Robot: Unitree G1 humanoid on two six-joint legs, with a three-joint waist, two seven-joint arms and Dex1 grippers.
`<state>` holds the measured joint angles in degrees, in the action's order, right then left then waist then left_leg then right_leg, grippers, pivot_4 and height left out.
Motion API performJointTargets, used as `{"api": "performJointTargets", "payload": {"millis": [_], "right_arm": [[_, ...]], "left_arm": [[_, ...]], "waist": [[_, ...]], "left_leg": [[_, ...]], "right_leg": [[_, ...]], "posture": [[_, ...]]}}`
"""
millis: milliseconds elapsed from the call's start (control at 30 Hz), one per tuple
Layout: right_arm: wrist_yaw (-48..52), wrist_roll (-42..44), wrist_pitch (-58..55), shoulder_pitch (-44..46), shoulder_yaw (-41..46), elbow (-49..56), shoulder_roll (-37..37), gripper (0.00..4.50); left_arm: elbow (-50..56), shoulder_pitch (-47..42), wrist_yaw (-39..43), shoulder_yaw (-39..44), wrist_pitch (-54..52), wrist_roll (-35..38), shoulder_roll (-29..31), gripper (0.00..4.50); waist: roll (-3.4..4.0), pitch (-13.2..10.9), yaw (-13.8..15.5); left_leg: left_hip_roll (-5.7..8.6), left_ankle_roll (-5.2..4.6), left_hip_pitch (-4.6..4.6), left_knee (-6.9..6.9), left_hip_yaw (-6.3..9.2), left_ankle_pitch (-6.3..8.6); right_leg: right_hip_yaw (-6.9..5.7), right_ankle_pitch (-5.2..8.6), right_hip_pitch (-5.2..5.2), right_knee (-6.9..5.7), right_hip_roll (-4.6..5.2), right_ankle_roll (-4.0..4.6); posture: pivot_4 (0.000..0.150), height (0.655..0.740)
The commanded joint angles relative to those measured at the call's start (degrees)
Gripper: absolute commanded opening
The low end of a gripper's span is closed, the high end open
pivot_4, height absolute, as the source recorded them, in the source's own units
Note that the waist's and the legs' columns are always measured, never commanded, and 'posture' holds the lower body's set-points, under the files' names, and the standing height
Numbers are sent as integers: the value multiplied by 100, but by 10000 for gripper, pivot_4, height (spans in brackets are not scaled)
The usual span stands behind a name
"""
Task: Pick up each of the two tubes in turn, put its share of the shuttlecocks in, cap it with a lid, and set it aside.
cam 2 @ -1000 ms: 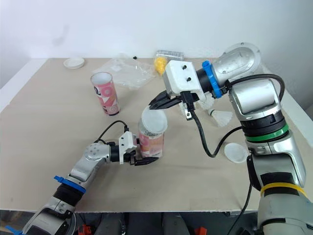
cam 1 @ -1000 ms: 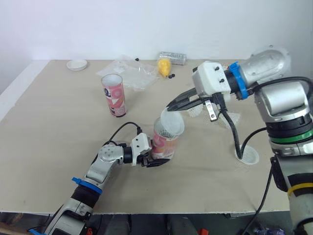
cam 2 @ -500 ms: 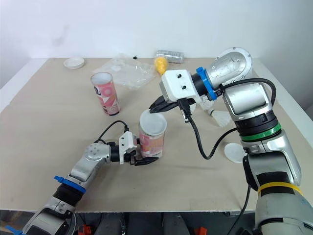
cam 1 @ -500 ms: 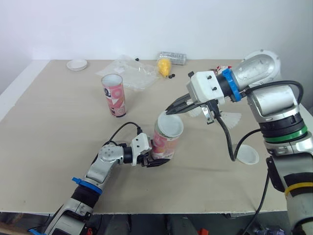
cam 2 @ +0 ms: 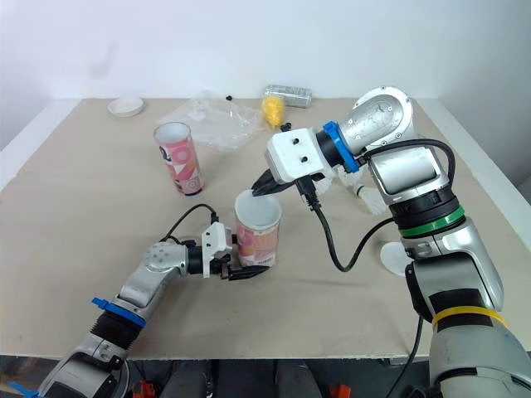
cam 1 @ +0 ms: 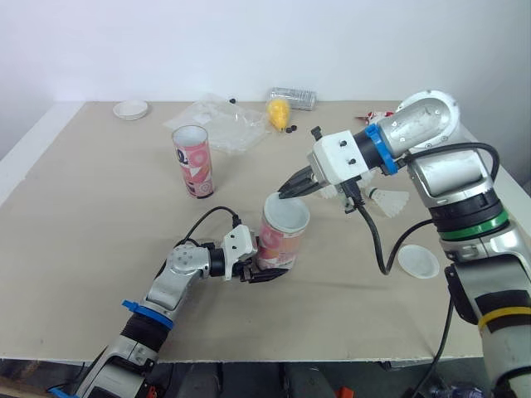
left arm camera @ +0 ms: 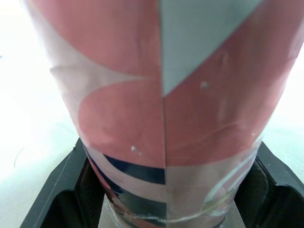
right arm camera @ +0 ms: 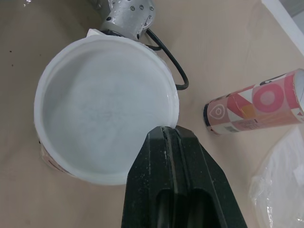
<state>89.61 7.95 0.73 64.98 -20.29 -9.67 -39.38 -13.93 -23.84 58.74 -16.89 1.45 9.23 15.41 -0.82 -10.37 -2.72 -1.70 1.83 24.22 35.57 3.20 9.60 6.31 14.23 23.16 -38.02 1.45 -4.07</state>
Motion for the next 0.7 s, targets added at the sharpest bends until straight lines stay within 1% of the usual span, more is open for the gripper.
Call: {"api": "performJointTargets", "payload": {"millis": [33,367,700], "right_arm": [[250,-38,143,185,27,-19,-2,1061],[288,-34,348,248,-93,-160,6,1061],[271,39,312,225,-92,-33,-14,1061]], "left_arm": [[-356,190,-106,-88,-314,-187,80,30903],[-353,184,-115,-77,-361,-182,49,30903],[-357,188,-129,-47,-397,-183,57,30903]], "waist": [[0,0,0],[0,0,1],[0,0,1]], "left_leg": [[0,0,0,0,0,0],[0,0,0,0,0,0],[0,0,0,-1,0,0]], "right_leg": [[0,0,0,0,0,0],[0,0,0,0,1,1],[0,0,1,0,1,1]], "posture": [[1500,7400],[1500,7400],[1500,7400]]}}
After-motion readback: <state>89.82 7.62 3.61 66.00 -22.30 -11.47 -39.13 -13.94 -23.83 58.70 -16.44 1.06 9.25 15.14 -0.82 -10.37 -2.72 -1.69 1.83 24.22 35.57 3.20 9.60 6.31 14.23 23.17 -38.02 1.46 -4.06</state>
